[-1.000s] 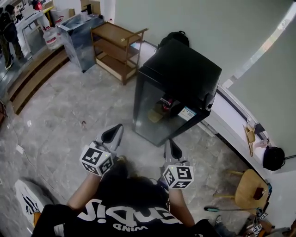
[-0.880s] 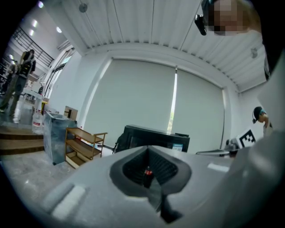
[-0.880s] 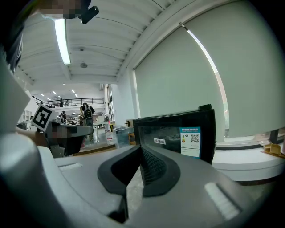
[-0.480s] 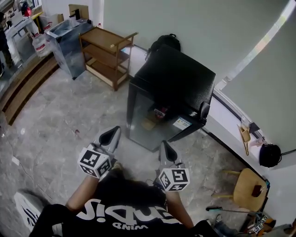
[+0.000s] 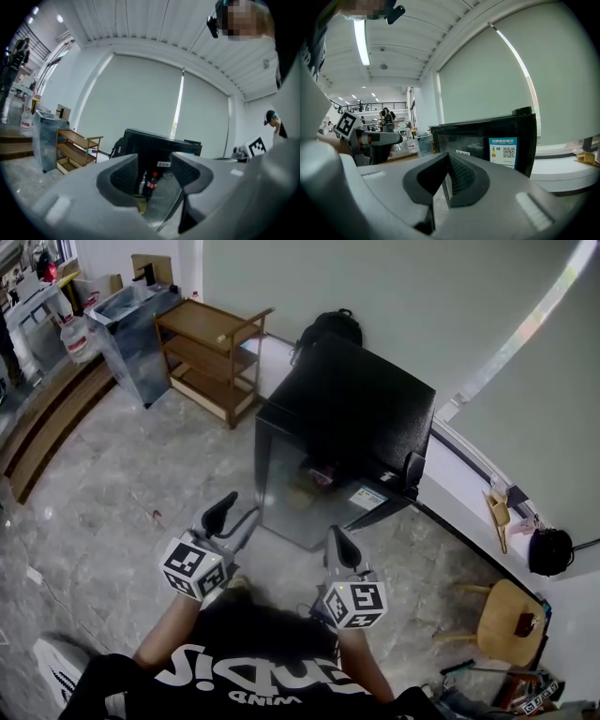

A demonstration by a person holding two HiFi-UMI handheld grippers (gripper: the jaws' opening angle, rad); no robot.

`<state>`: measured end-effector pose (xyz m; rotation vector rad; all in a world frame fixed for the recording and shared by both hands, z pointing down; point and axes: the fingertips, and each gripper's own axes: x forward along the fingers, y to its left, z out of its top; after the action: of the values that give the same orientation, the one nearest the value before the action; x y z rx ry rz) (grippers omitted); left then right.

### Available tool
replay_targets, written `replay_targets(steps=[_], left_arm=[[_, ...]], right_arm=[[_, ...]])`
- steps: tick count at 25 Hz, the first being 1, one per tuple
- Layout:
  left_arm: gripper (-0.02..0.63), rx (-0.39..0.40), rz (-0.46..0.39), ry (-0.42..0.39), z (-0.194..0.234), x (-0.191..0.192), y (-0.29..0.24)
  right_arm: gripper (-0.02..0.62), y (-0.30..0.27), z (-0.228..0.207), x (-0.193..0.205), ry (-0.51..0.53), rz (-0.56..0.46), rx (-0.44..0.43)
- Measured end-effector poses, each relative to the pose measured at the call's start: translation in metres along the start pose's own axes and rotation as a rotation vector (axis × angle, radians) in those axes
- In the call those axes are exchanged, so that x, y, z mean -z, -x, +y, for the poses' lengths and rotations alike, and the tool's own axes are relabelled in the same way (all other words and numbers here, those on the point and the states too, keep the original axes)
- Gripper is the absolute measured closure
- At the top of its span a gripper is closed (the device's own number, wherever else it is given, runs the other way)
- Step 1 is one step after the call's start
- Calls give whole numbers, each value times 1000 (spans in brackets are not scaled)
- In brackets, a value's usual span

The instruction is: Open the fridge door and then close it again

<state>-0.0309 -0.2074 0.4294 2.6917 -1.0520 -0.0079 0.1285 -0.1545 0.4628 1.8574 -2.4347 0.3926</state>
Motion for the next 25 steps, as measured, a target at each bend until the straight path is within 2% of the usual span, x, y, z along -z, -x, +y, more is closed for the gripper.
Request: replay_targets(steps=[4, 17, 25], left_arm=[[360, 13, -2, -1, 6, 0, -6], [362, 52, 33, 11, 43, 8, -34], [362, 105, 71, -35, 66, 11, -77]], right_arm=[[598, -6, 1, -1, -7, 5, -4], [598, -22, 4, 5, -13, 28, 11], [598, -33, -5, 2, -26, 18, 62]])
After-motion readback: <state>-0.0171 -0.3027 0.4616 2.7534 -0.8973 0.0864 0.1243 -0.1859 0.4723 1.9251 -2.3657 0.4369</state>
